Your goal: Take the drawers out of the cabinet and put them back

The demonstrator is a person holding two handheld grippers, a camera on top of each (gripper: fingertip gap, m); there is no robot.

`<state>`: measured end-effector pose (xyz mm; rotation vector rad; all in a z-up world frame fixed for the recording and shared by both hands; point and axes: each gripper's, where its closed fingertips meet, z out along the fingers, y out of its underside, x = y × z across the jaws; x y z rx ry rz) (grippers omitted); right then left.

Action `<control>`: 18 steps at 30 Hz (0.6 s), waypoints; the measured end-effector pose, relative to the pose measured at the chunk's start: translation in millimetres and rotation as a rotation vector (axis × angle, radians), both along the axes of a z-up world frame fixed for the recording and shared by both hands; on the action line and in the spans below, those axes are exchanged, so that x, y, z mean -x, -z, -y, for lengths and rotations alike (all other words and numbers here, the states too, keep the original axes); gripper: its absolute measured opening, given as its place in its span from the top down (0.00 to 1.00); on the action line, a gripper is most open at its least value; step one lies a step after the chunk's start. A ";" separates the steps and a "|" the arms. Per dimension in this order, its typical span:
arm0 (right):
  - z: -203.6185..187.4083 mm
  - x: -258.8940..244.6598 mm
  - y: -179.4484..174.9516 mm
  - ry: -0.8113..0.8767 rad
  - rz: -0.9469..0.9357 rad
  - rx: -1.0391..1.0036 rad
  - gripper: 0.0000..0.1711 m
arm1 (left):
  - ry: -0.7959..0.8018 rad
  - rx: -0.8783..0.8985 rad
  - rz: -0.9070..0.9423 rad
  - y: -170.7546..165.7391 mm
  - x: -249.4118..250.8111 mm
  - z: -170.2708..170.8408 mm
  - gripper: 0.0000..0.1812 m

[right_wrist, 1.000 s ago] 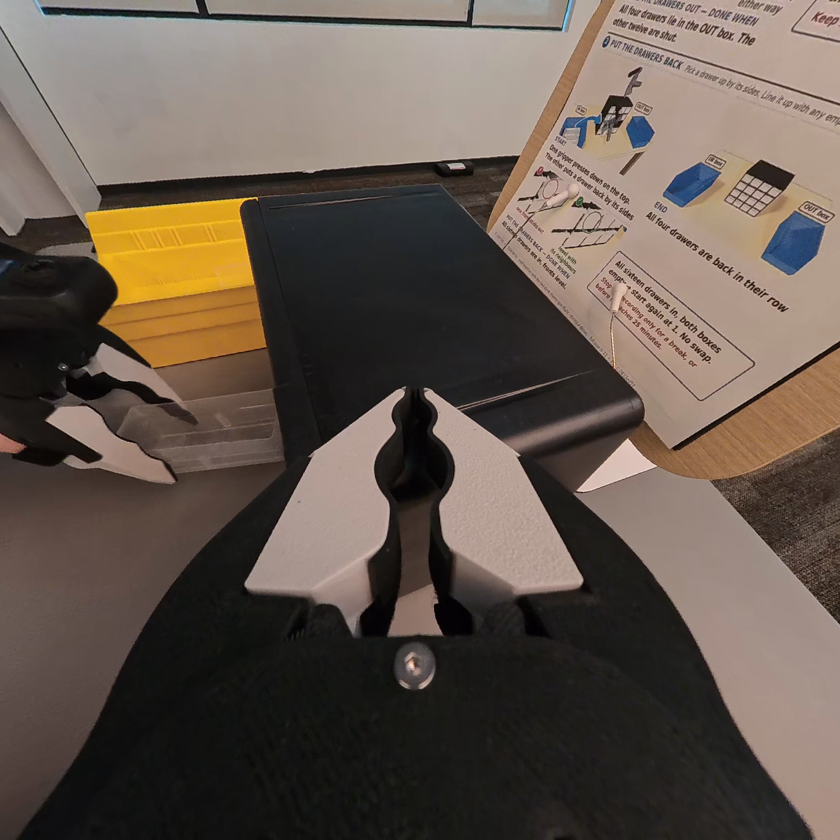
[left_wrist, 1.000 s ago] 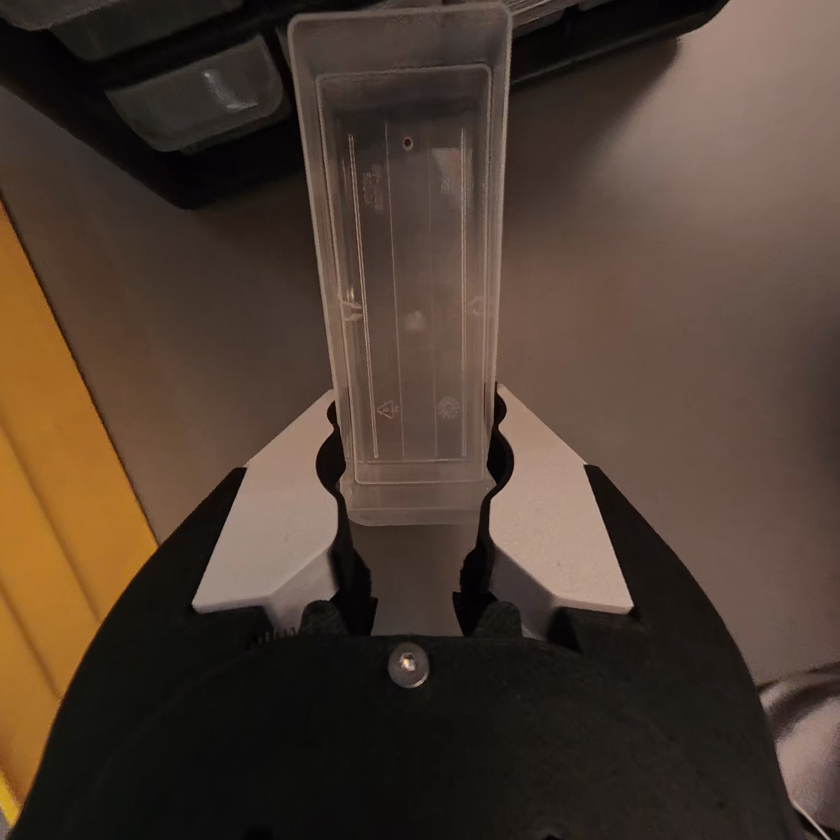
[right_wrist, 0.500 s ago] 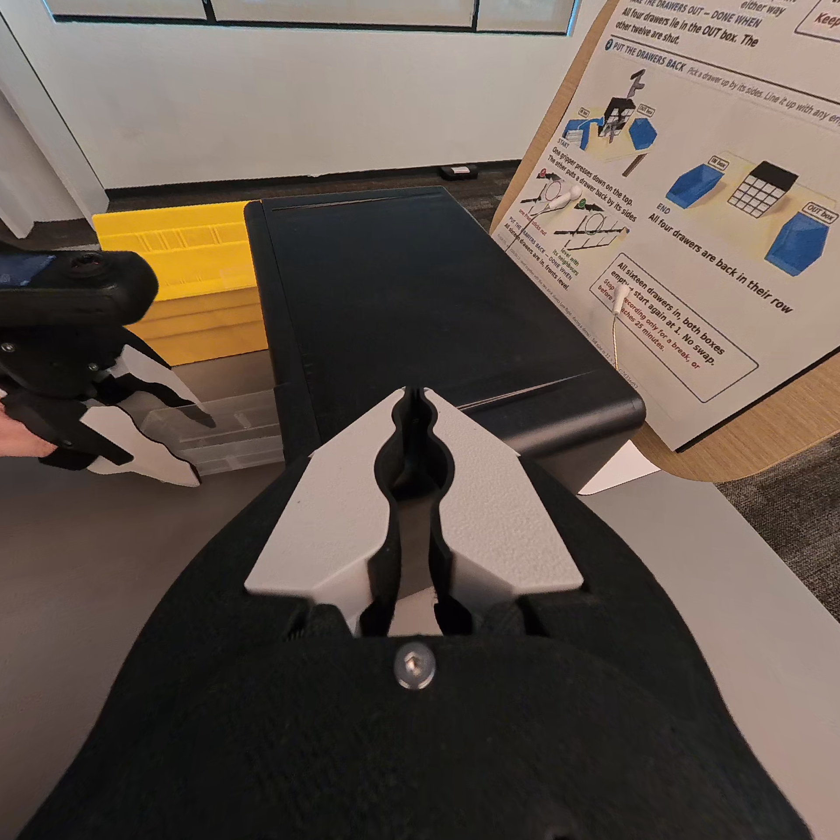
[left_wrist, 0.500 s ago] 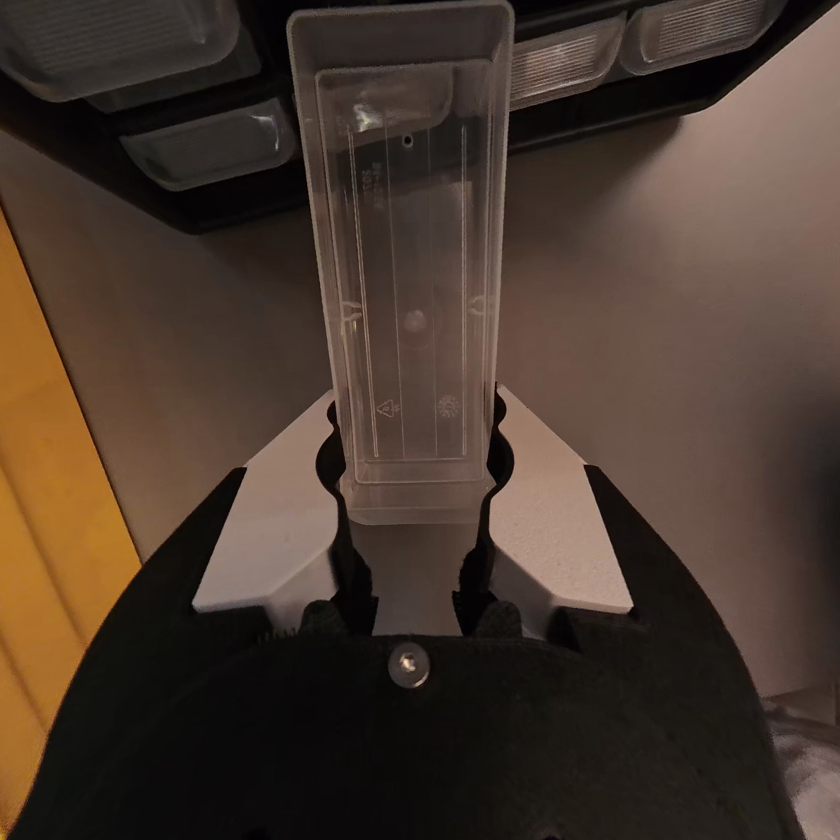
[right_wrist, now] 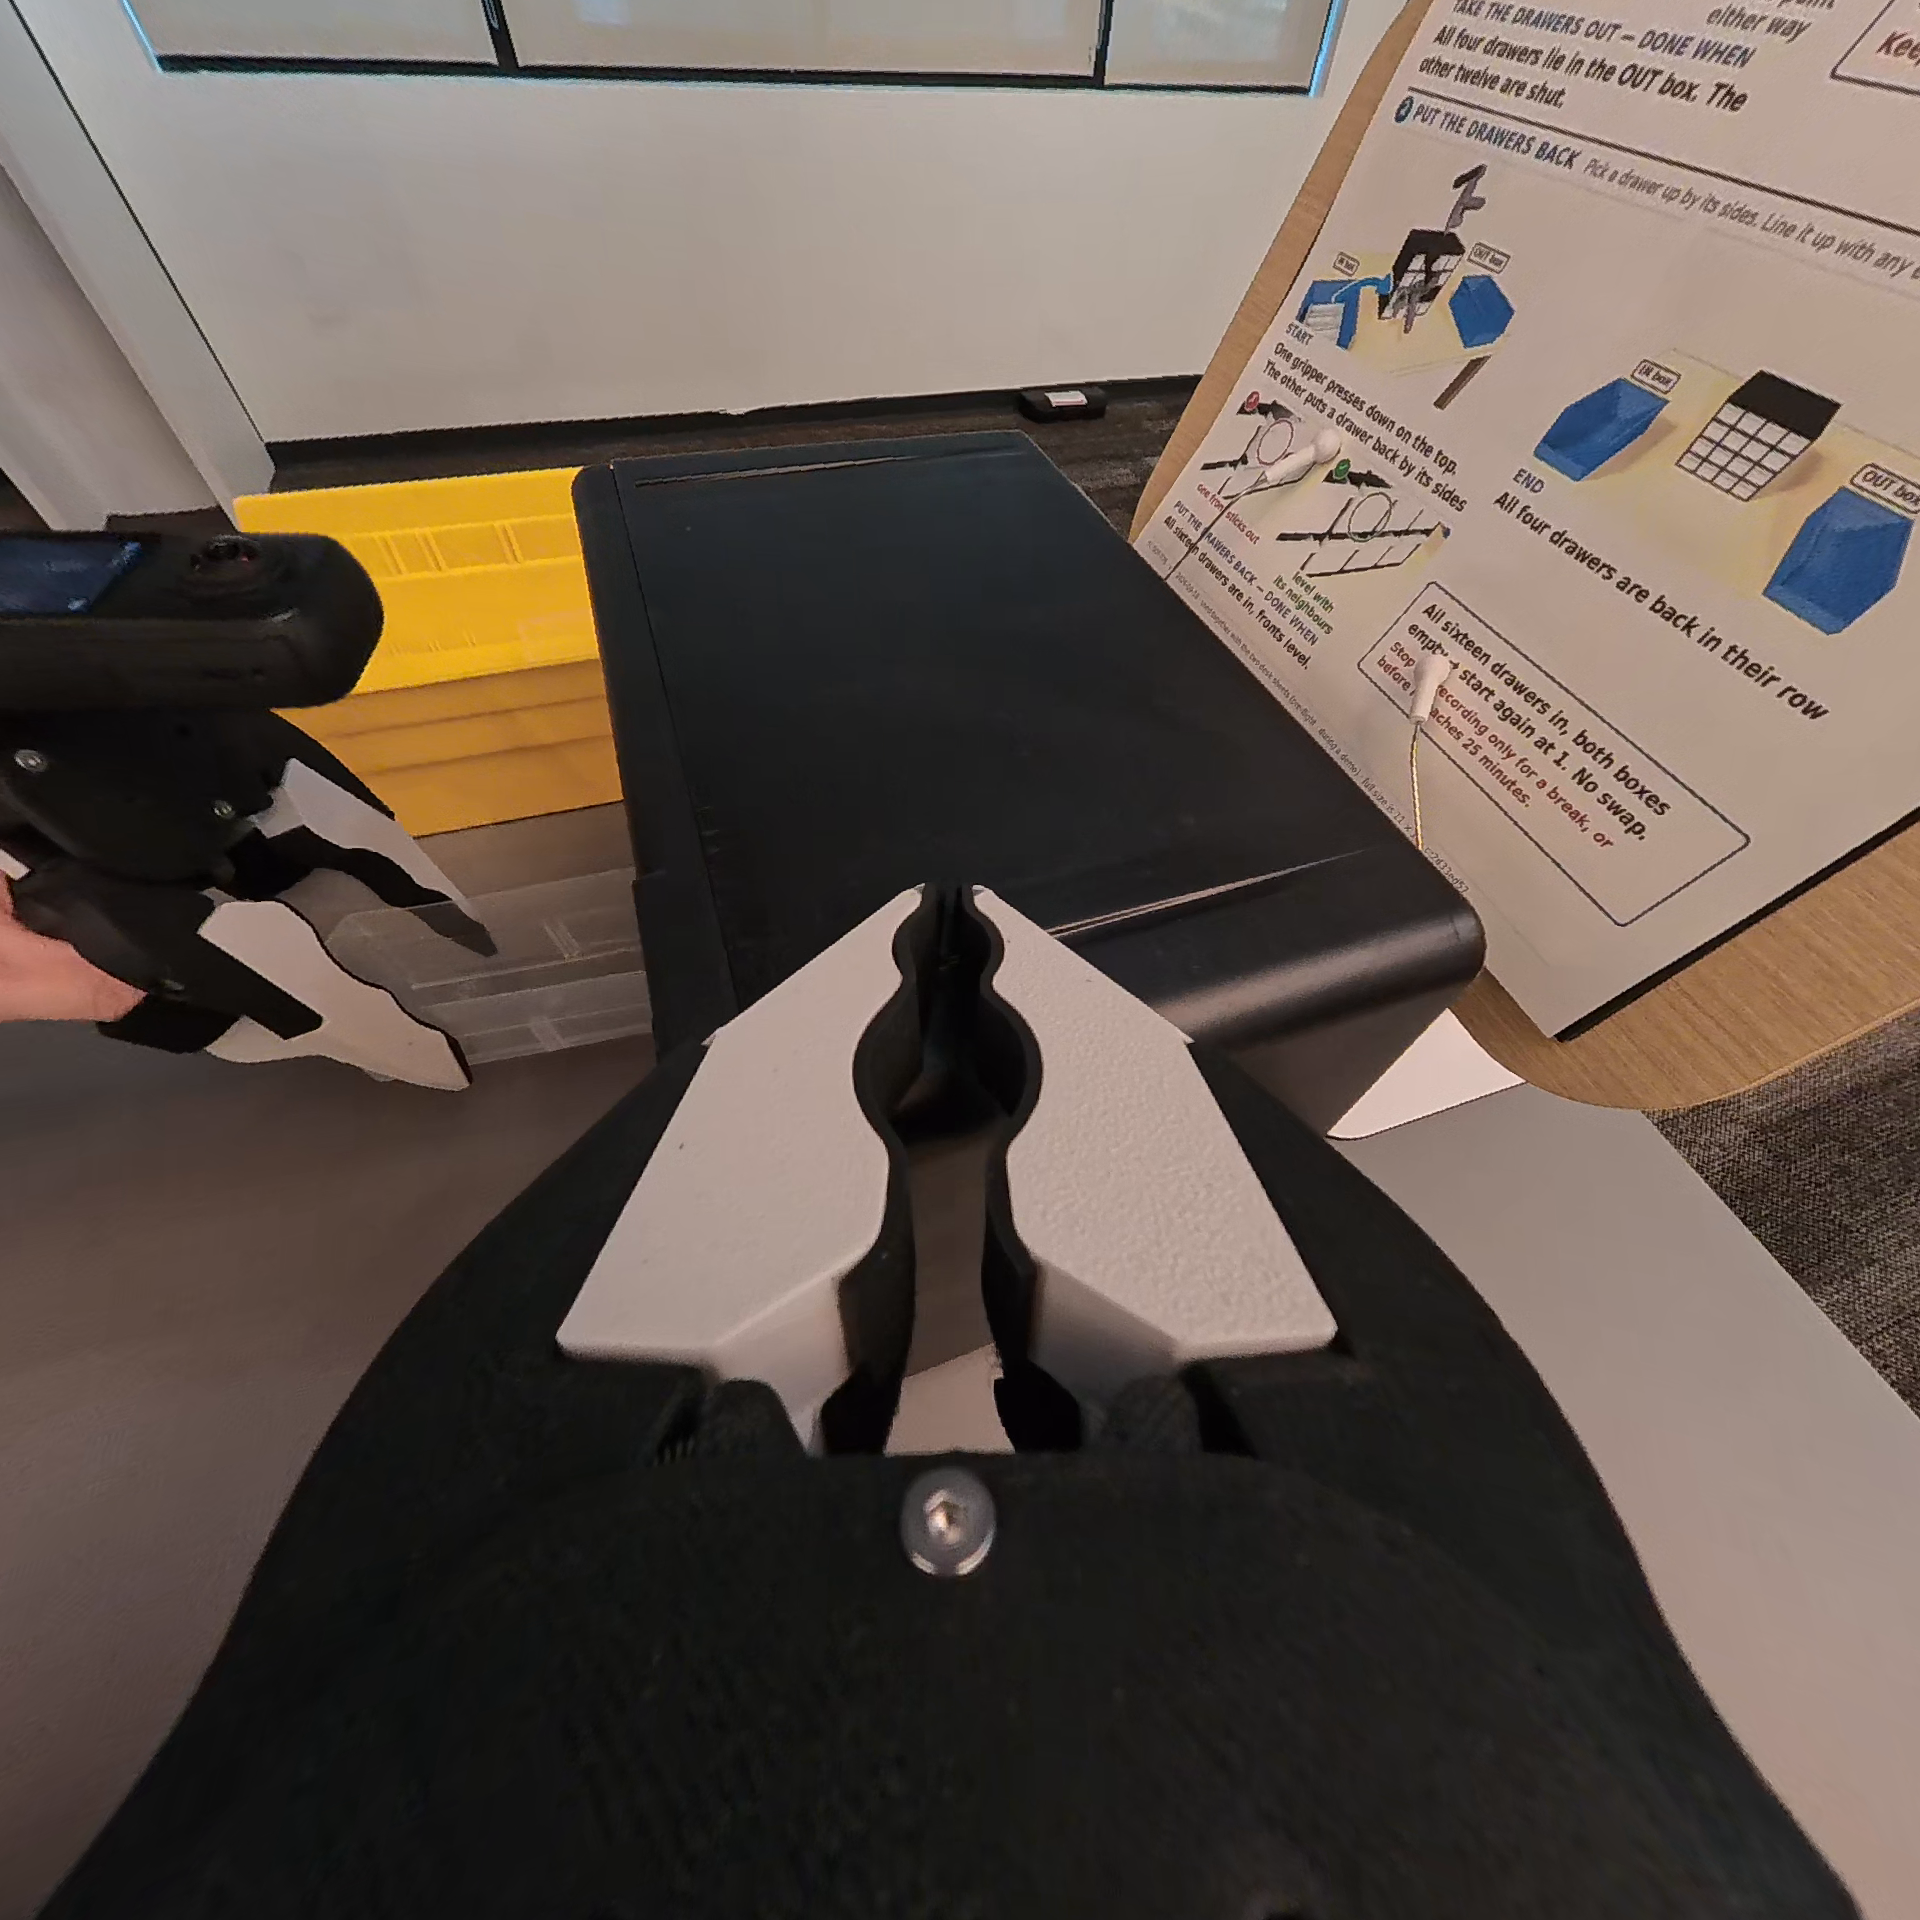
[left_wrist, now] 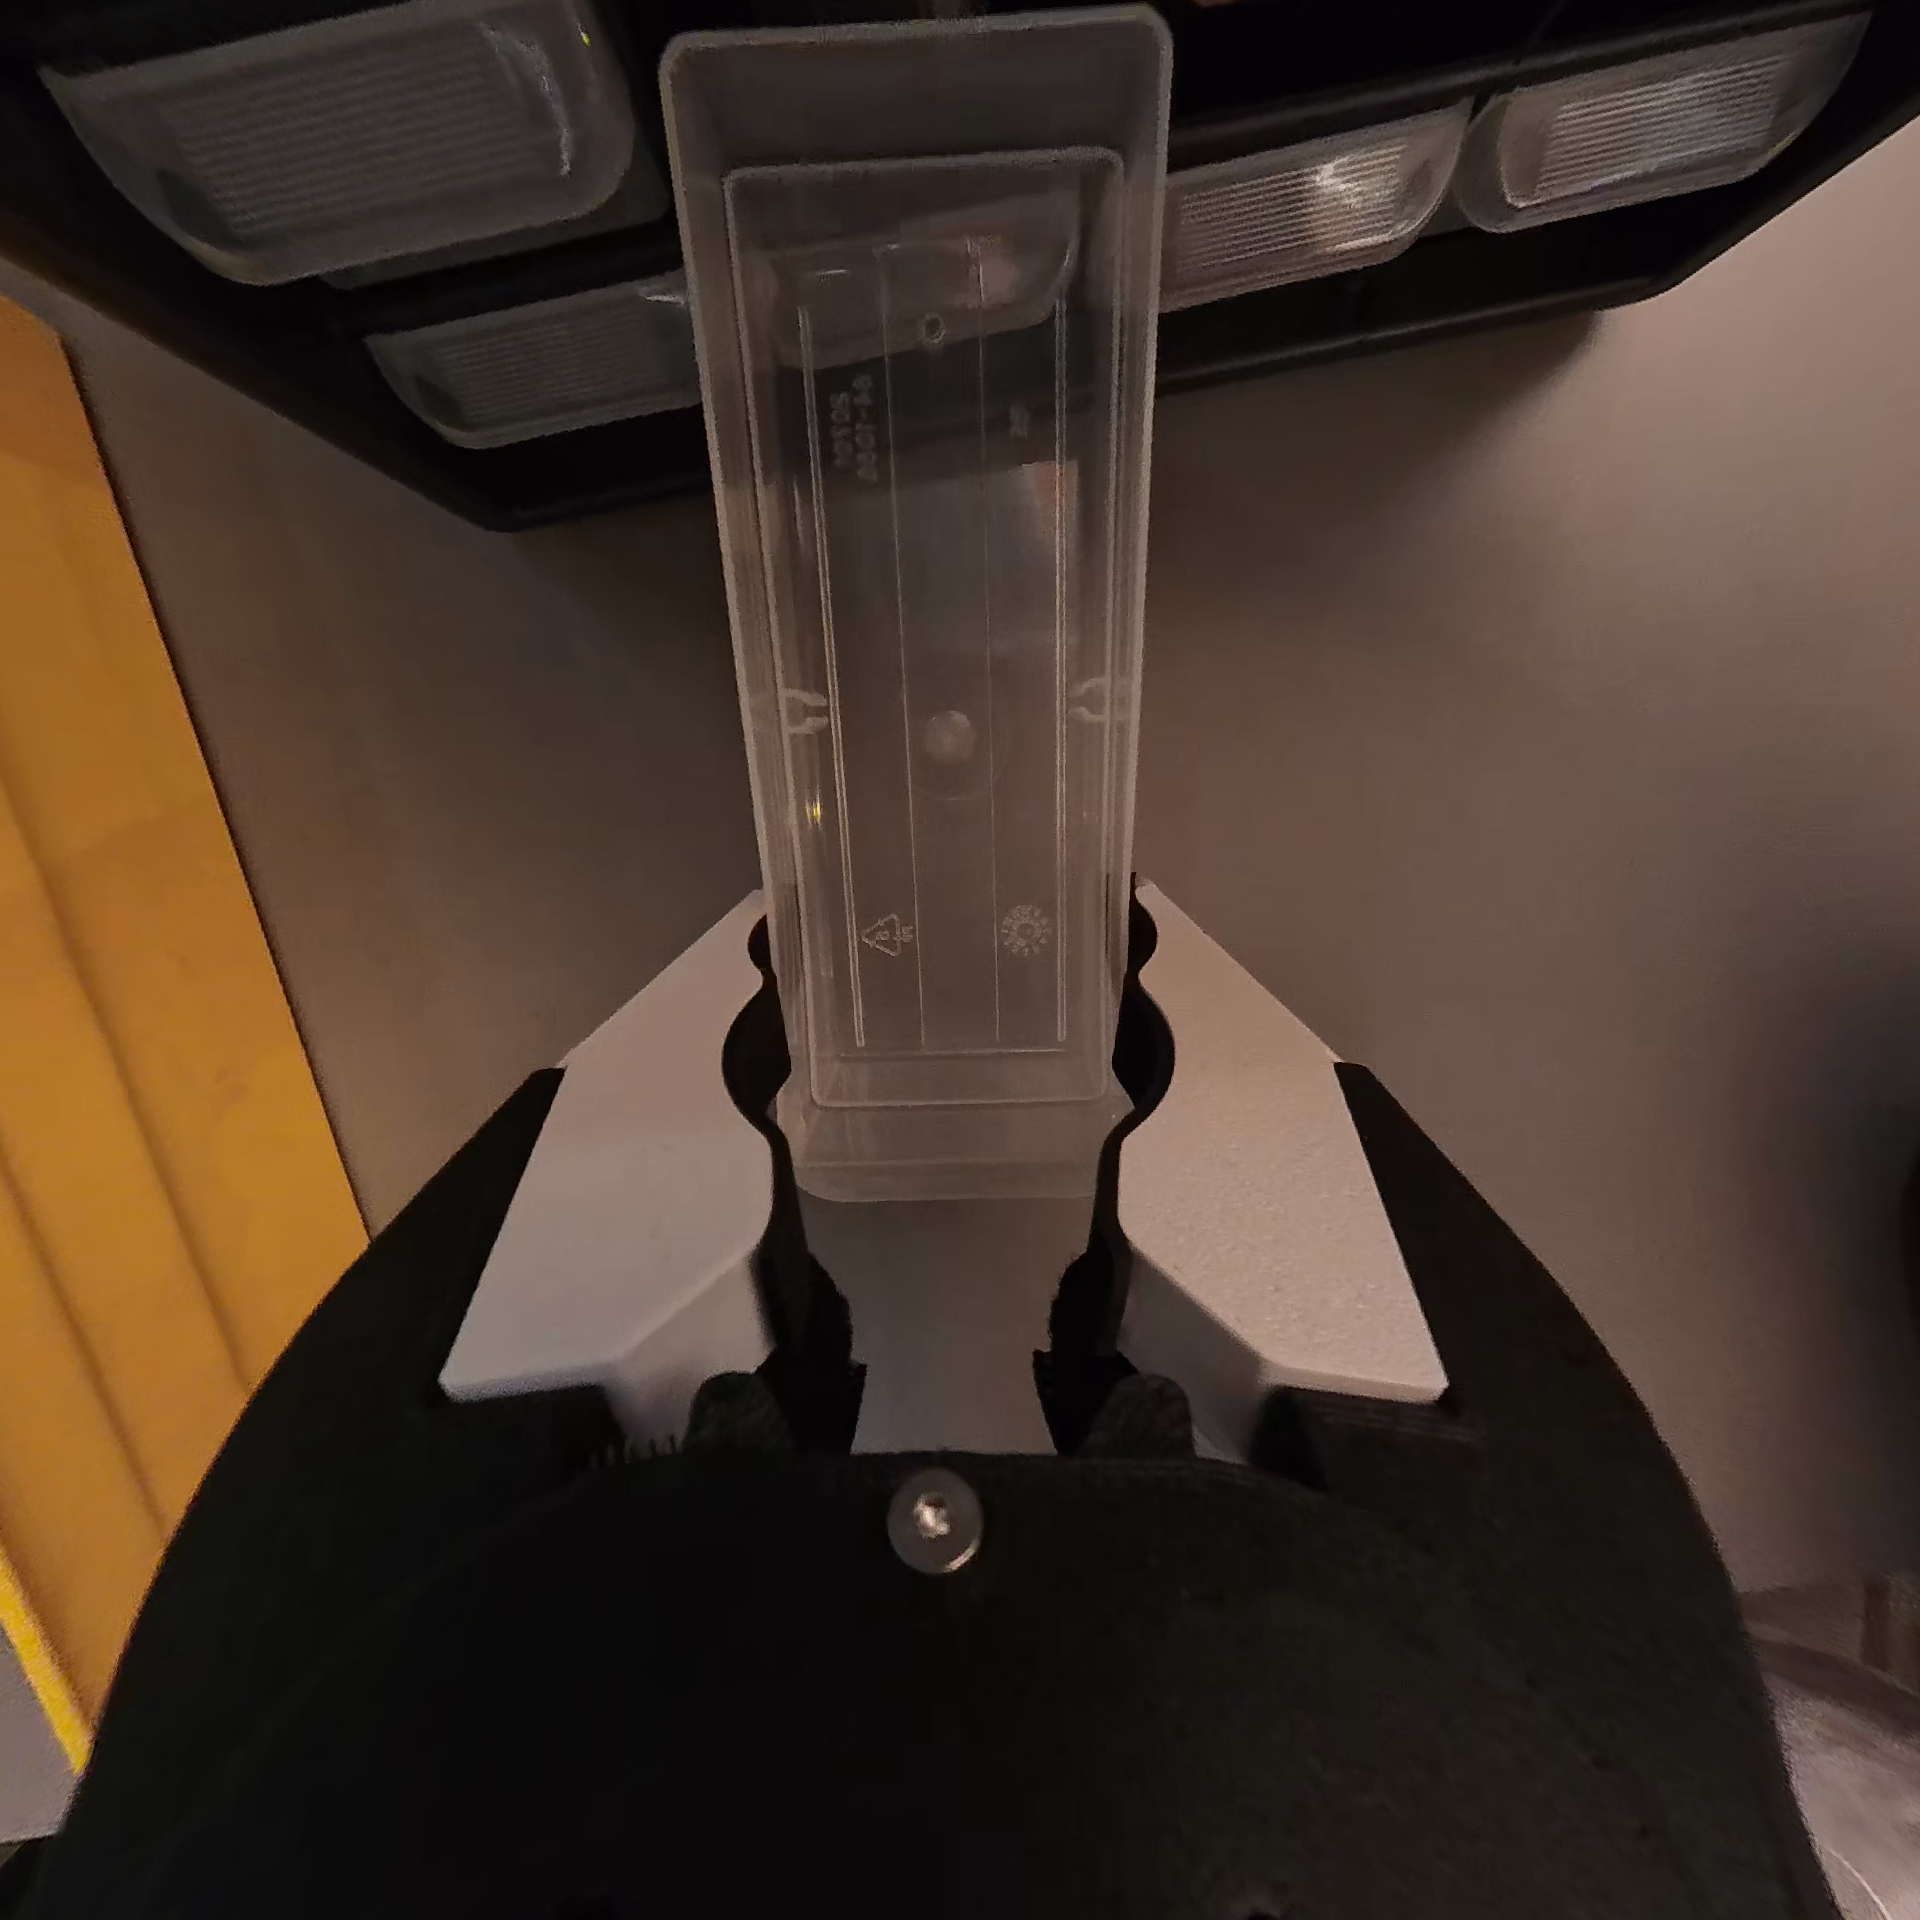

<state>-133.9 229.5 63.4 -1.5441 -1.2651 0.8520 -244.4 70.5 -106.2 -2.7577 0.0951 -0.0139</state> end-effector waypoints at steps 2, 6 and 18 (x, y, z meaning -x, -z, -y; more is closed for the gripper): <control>0.0 -0.1 -0.1 -0.002 -0.003 0.002 0.99 | -0.003 0.003 0.009 -0.8 -1.7 -0.9 0.66; 0.2 -0.1 -0.1 -0.007 -0.008 0.007 0.99 | -0.007 0.003 0.007 -2.9 -3.1 -3.9 0.66; 0.5 0.0 -0.2 -0.016 -0.018 0.012 0.99 | -0.027 0.038 0.069 2.3 -6.8 -1.4 0.66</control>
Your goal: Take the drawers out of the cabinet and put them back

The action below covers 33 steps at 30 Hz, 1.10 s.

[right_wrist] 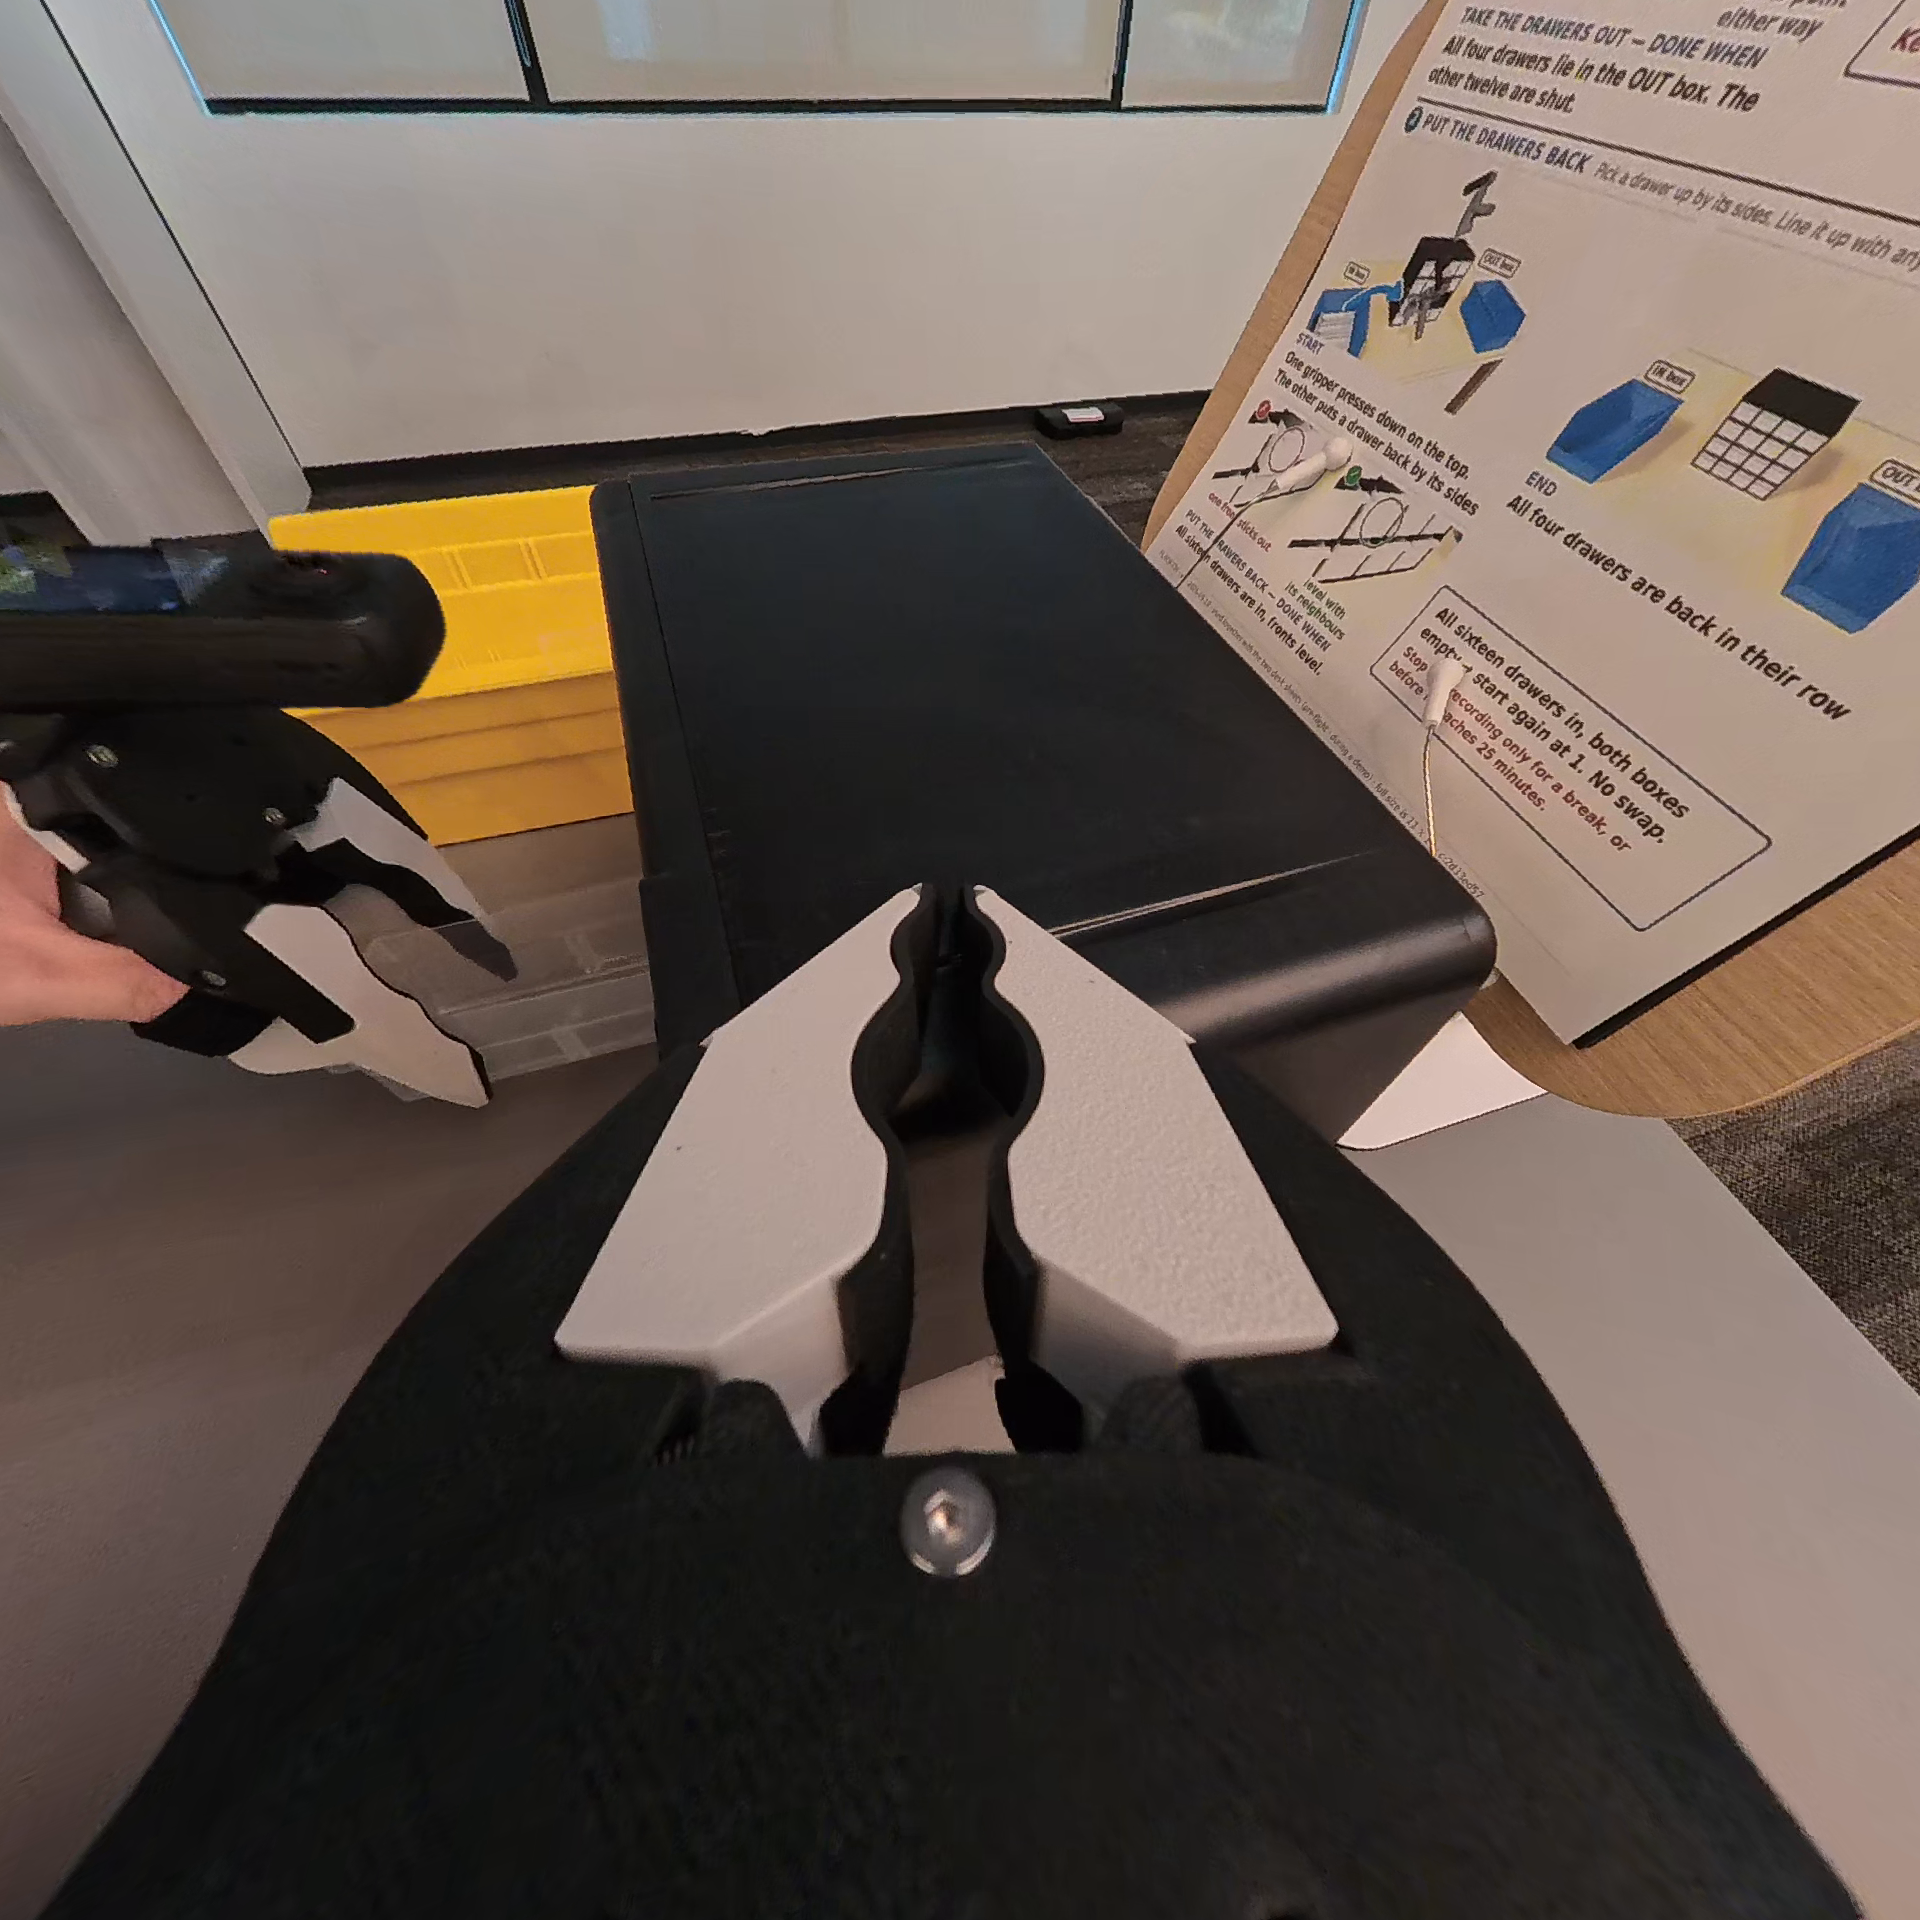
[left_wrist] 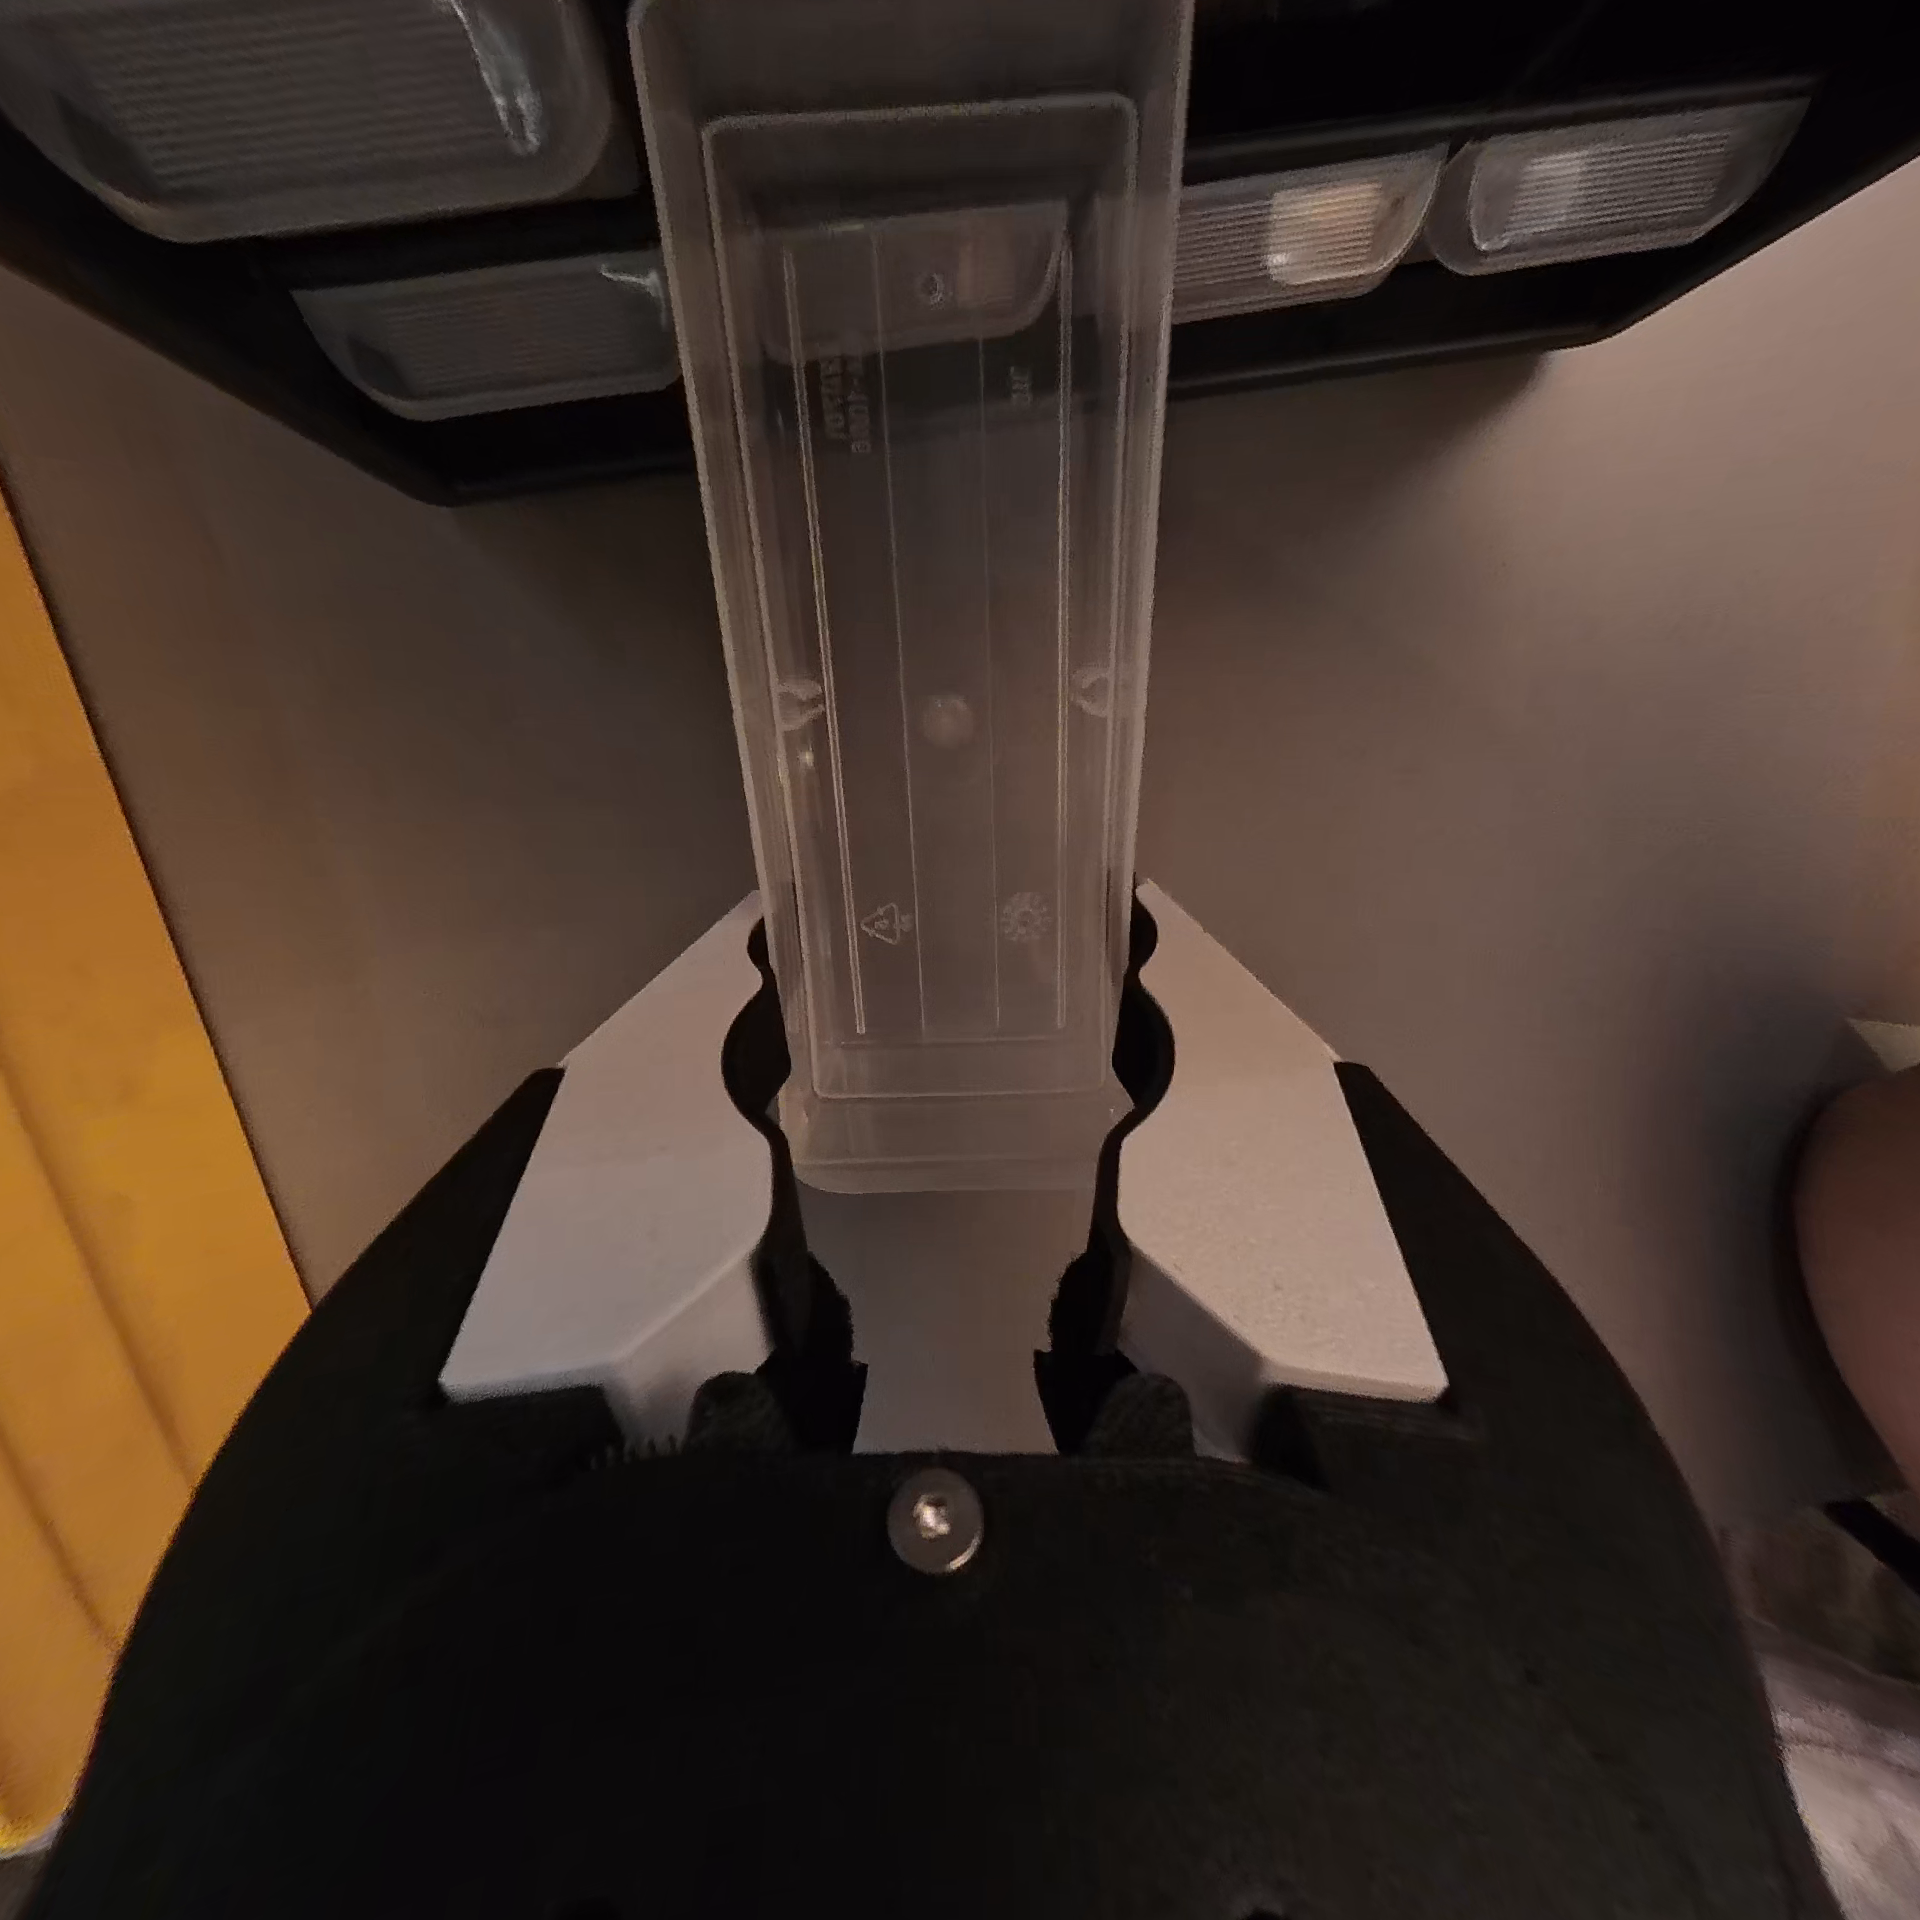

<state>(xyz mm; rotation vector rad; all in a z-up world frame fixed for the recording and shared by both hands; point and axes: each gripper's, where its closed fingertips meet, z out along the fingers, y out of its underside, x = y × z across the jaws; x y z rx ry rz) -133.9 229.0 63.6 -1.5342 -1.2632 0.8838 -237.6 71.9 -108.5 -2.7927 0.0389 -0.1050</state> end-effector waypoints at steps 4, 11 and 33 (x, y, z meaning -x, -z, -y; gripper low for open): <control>0.0 -0.1 0.1 0.001 0.000 0.000 0.99 | -0.016 -0.004 -0.003 0.7 2.9 -4.0 0.66; 0.1 -0.1 -0.1 -0.003 -0.004 0.003 0.98 | 0.005 0.063 -0.087 -1.7 5.8 0.0 0.66; -0.3 -0.1 -0.2 -0.013 -0.025 0.020 0.99 | 0.017 0.242 -0.101 -6.3 6.7 7.3 0.66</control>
